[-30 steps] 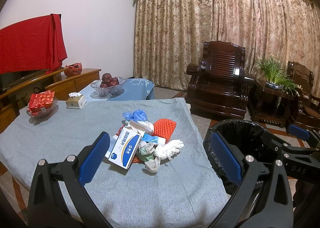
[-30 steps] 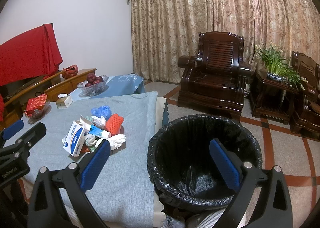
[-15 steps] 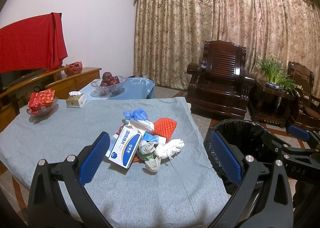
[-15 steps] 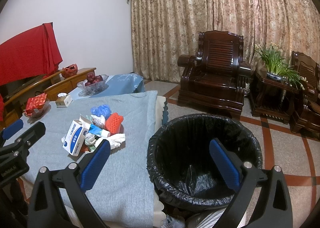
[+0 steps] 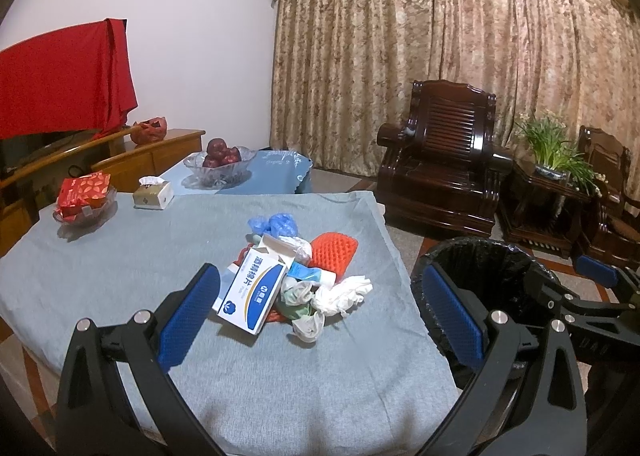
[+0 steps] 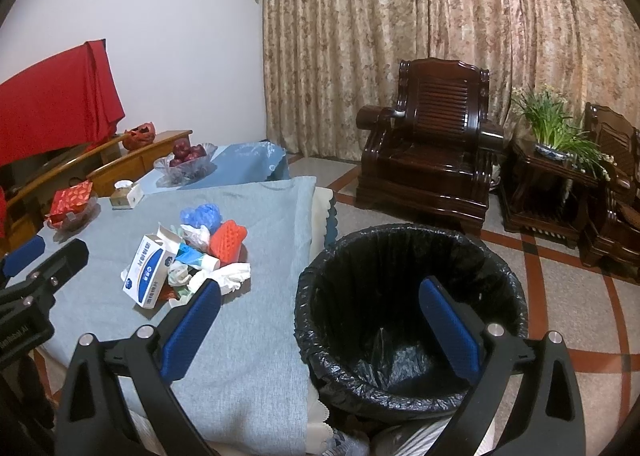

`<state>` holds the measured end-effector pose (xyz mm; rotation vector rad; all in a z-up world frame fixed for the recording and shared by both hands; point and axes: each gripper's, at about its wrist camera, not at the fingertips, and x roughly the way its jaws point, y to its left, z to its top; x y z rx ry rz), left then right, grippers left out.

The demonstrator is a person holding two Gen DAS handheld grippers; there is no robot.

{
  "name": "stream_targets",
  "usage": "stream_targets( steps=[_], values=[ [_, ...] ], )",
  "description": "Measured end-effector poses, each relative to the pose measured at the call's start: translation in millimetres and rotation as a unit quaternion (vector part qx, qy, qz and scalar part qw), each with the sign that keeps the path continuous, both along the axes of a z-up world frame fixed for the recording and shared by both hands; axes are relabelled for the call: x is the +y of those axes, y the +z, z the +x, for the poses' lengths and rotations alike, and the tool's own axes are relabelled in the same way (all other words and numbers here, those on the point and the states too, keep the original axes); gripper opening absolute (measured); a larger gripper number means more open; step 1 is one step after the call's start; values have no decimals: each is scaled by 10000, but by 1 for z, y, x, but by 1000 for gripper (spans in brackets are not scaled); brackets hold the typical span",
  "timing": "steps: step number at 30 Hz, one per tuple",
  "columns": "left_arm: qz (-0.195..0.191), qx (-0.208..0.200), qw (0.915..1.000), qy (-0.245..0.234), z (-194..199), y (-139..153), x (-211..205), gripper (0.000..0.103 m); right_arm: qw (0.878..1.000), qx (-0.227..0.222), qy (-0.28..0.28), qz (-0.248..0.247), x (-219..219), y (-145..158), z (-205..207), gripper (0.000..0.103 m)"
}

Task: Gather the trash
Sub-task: 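Grasp the white Alcohol Pads box with the left gripper while the right gripper grasps the white tissue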

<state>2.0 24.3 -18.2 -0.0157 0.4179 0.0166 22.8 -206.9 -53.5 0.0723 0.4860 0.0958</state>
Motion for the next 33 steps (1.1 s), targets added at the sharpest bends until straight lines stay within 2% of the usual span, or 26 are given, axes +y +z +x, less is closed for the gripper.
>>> stream_targets(
  steps=[7, 12, 17, 22, 26, 33],
  values=[
    [-34, 89, 9994, 345, 21, -8, 29, 98, 9996, 66, 280, -21, 17, 1, 22, 97],
    [112, 211, 9973, 691, 41, -19, 61, 98, 9981, 135, 601, -29, 43, -5, 46, 94],
    [218, 378, 9954, 859, 59, -41, 89, 98, 9949, 358, 940, -106, 75, -24, 79, 88],
    [139, 470, 9945, 922, 74, -62, 107, 98, 9901, 803, 1138, -160, 97, -54, 114, 77],
    [195, 538, 9940, 929, 87, -73, 111, 98, 9871, 1026, 1207, -227, 112, -76, 134, 73],
    [18, 714, 9940, 832, 106, -88, 116, 98, 9834, 1283, 1239, -345, 127, -100, 161, 72]
  ],
)
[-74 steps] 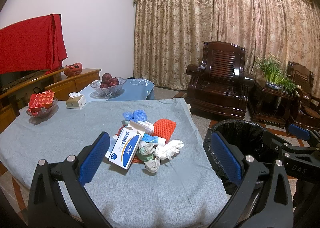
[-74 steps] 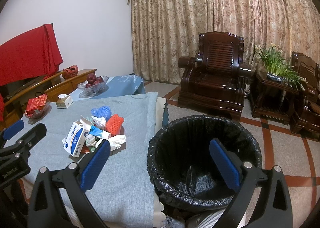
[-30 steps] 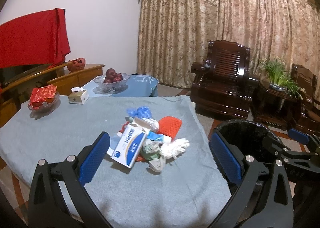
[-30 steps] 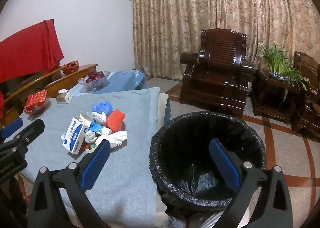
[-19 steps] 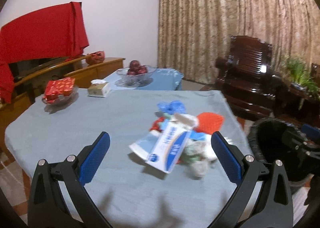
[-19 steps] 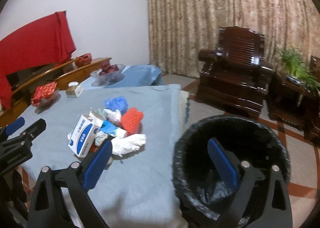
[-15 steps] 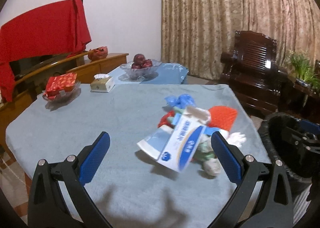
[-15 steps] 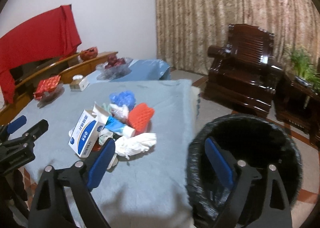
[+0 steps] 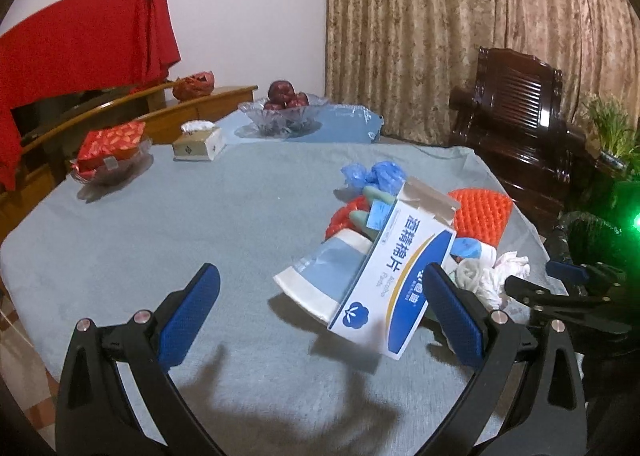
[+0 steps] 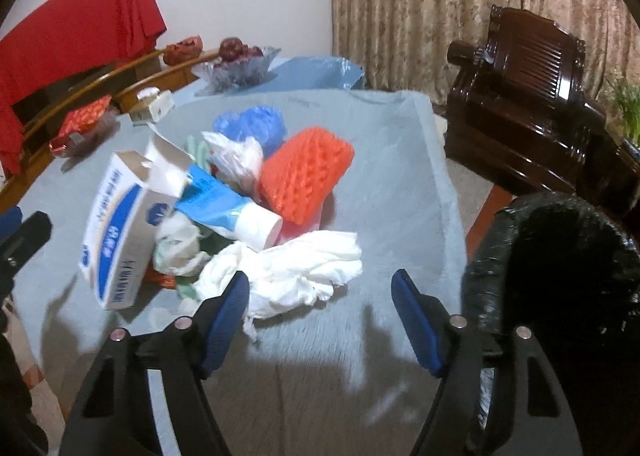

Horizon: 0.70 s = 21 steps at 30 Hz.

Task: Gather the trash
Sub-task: 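Grasp the white Alcohol Pads box with the left gripper while the right gripper grasps the white tissue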

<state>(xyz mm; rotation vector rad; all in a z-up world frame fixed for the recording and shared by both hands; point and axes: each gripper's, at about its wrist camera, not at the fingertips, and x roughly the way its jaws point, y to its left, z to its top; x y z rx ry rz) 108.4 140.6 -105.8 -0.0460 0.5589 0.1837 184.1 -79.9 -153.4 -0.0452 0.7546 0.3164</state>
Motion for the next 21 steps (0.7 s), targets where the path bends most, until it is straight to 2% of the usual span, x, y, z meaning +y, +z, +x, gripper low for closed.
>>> stream_targets(
  steps=[2, 5, 7, 12, 14, 15, 18, 21],
  values=[
    [40, 43, 10000, -21, 1, -1, -2, 98, 9999, 96, 62, 15, 2, -6, 6, 70],
    [147, 133, 9997, -170, 5, -5, -8, 98, 9989, 294, 309, 218, 4, -11, 13, 52],
    [201, 160, 9993, -257, 6, -8, -13, 98, 9973, 393, 482, 394, 5, -12, 13, 36],
    [172, 254, 9986, -420, 11, -14, -23, 98, 9959, 396, 672, 451, 3, -10, 8, 17],
    [209, 231, 9984, -463, 13, -14, -27, 96, 9958, 361, 653, 534, -3, -5, 6, 13],
    [228, 222, 9984, -474, 13, -14, -28, 93, 9959, 337, 639, 538, -5, -4, 6, 6],
    [295, 279, 9977, -536, 19, -18, -34, 83, 9965, 260, 634, 473, -9, 2, 6, 5],
    [382, 301, 9973, -549, 24, -22, -38, 82, 9968, 263, 620, 438, -12, 3, 6, 5]
  ],
)
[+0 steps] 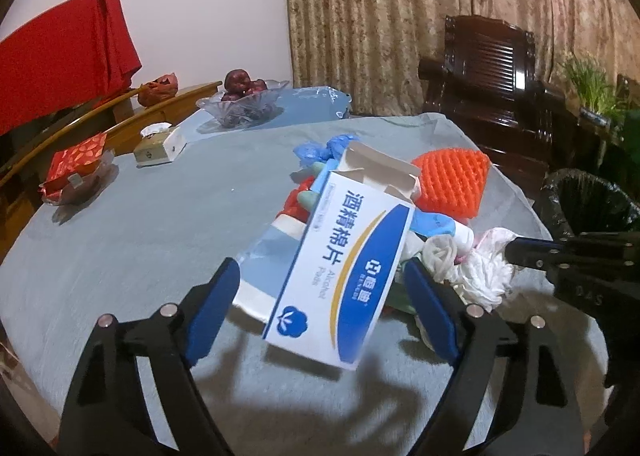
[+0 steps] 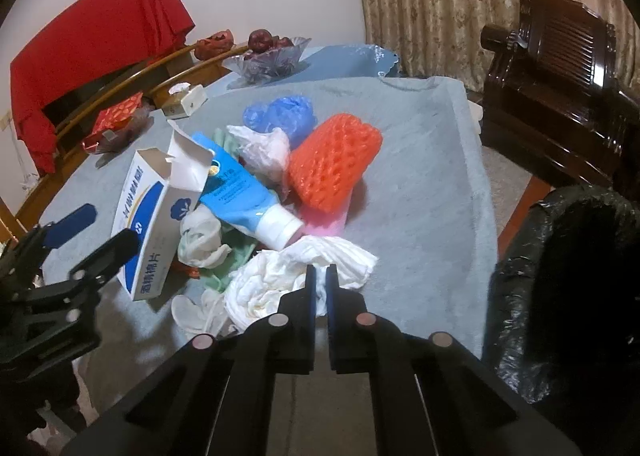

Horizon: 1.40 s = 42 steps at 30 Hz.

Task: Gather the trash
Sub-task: 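Grasp the white Alcohol Pads box with the left gripper while the right gripper grasps the white tissue, then carry the box and tissue over the bin and open both grippers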

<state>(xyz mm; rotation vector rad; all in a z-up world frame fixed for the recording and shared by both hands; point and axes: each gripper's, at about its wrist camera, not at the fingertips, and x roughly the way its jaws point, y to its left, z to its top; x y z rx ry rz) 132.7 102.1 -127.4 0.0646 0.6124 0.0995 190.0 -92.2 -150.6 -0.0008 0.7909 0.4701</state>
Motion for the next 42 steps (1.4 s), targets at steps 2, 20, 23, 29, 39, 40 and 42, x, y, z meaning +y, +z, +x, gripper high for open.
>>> stream_targets(
  steps=[2, 20, 23, 29, 39, 40, 42],
  values=[
    [106, -15, 9999, -22, 4, -3, -4, 82, 10000, 29, 7, 19, -1, -1, 1, 5],
    [-94, 135, 9997, -193, 11, -8, -2, 61, 9978, 637, 178, 5, 9, -29, 11, 27],
    [-152, 91, 9996, -236, 10, -4, -2, 60, 9981, 522, 317, -32, 13, -25, 6, 18],
    [-240, -59, 9994, -224, 1, 11, -1, 58, 9997, 56, 223, 89, 2, 6, -8, 17],
    [-421, -459, 9965, -554, -22, 51, -22, 57, 9981, -559, -83, 227, -38, 57, -37, 17],
    [-443, -498, 9957, -644, -23, 55, -28, 57, 9978, -608, -137, 225, -45, 60, -40, 17],
    [-467, -551, 9942, -795, -25, 61, -39, 57, 9969, -697, -275, 230, -58, 67, -46, 17]
  ],
)
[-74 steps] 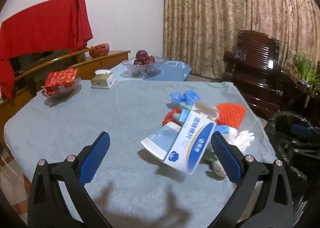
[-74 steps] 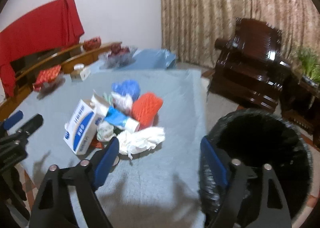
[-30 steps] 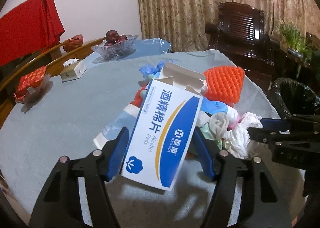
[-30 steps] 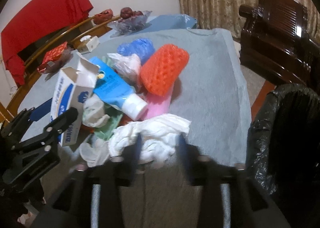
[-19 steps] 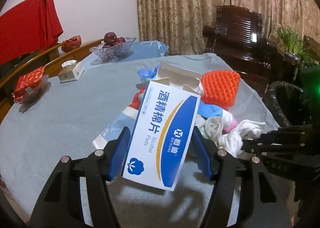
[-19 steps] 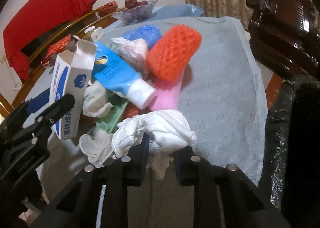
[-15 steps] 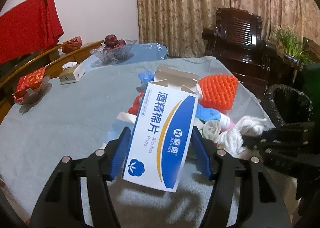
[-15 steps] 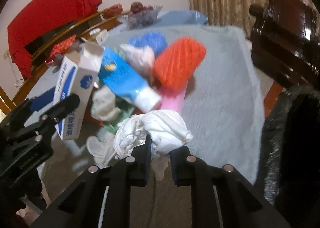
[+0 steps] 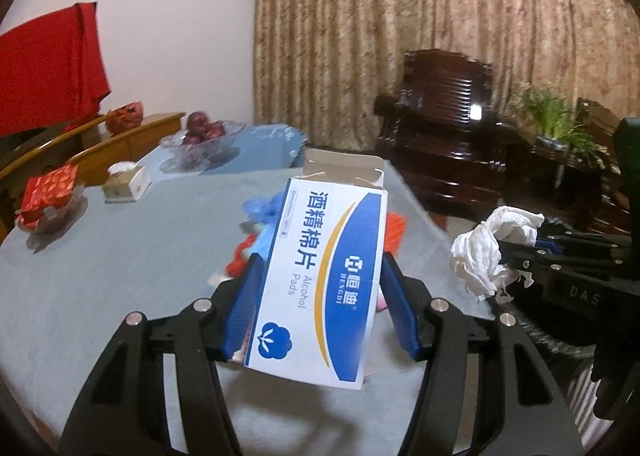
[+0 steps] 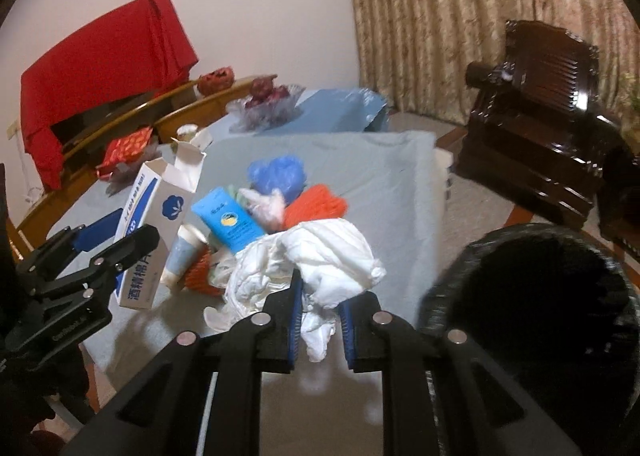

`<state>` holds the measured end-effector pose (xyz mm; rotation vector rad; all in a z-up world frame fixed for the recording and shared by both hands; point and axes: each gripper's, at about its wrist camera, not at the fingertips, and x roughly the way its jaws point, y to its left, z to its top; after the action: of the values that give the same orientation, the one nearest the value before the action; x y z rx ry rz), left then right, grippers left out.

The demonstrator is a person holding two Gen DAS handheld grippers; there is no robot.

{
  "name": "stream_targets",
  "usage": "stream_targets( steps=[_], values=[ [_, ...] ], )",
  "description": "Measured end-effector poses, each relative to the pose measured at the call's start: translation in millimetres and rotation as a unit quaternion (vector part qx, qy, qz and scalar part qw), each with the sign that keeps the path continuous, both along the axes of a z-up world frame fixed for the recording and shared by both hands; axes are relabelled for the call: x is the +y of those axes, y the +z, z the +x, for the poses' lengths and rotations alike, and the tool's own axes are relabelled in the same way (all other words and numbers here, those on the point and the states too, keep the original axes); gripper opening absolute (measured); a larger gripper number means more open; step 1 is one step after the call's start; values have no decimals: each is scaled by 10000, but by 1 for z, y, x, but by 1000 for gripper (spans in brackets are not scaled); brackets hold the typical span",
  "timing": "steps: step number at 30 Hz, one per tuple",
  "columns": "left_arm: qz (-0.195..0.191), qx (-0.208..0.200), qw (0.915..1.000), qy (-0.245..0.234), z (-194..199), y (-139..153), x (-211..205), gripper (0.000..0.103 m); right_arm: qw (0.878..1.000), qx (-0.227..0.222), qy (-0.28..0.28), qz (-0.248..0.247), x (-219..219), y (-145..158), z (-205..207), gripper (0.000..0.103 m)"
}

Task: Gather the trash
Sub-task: 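Carry the box and tissue over the bin and open both grippers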

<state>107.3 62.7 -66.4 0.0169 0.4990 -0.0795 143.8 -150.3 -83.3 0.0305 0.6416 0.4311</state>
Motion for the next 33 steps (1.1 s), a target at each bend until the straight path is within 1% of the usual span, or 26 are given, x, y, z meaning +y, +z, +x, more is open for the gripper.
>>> stream_targets(
  steps=[2, 7, 12, 15, 20, 24, 27, 28, 29, 30, 31, 32, 33],
  values=[
    [-37, -20, 9998, -173, 0, 4, -13, 57, 9999, -46, -146, 1, -14, 4, -5, 17],
    [-86, 33, 9978, -653, 8, 4, -55, 57, 9975, -123, -698, -44, -64, 9, -16, 17],
    [-108, 80, 9938, -1107, 20, -1, -102, 57, 9917, -66, -1285, -48, -115, 3, -26, 17],
    [-110, 100, 9902, -1389, 28, -5, -134, 57, 9863, -3, -1647, -73, -147, -3, -28, 17],
    [-127, 197, 9835, -1795, 44, -14, -189, 57, 9780, 174, -2079, -92, -184, -18, -29, 17],
    [-225, 429, 9783, -2015, 57, -26, -224, 57, 9711, 341, -2359, -159, -210, -33, -32, 17],
    [-254, 622, 9726, -2226, 63, -38, -247, 58, 9669, 504, -2497, -155, -219, -42, -32, 19],
    [-262, 675, 9710, -2280, 64, -41, -252, 59, 9663, 546, -2511, -170, -220, -44, -31, 22],
    [-272, 723, 9694, -2329, 65, -44, -255, 62, 9648, 581, -2555, -205, -223, -47, -33, 24],
    [-270, 765, 9681, -2370, 67, -46, -259, 73, 9635, 615, -2595, -231, -225, -50, -34, 25],
    [-273, 774, 9678, -2380, 67, -48, -260, 76, 9630, 635, -2607, -242, -225, -51, -34, 30],
    [-290, 757, 9674, -2398, 66, -49, -260, 77, 9619, 647, -2644, -264, -226, -52, -35, 35],
    [-291, 756, 9670, -2416, 66, -49, -259, 78, 9610, 645, -2674, -277, -226, -53, -34, 47]
  ],
)
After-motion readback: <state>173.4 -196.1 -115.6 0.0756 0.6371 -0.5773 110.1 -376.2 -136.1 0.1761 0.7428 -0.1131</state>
